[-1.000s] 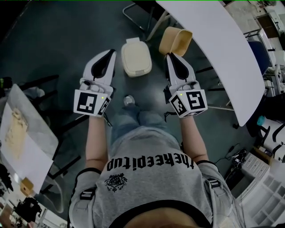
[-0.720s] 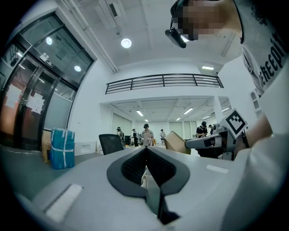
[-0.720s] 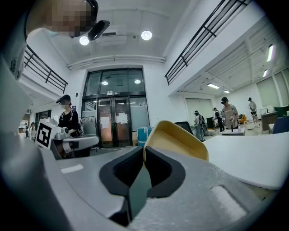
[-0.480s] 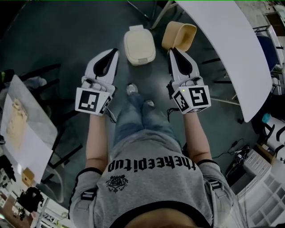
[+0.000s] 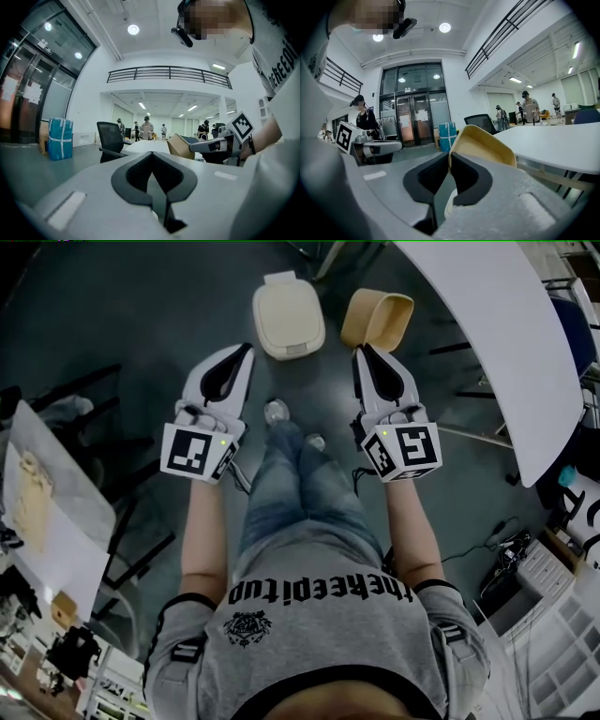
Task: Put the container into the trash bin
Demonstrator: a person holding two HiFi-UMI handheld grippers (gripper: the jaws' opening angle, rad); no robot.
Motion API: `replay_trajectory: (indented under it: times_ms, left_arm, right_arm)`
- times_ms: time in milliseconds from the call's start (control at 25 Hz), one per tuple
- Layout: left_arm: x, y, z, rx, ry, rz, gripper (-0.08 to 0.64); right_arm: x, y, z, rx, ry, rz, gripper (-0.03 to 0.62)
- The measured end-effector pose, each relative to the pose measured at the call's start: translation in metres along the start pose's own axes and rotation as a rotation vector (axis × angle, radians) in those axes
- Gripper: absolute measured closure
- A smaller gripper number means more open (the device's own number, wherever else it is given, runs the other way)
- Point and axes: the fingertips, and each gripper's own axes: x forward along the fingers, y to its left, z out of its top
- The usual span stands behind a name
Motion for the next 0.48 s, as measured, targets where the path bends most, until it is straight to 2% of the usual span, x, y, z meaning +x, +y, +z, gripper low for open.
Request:
replay_trajectory:
  times_ms: [480]
  left_arm:
    - [0.021, -0.011, -0.056, -0.024, 0.089, -0.045, 0.543]
  right_arm:
    - [0.004, -0.022, -0.051, 0.042, 0.055, -0.037, 0.571]
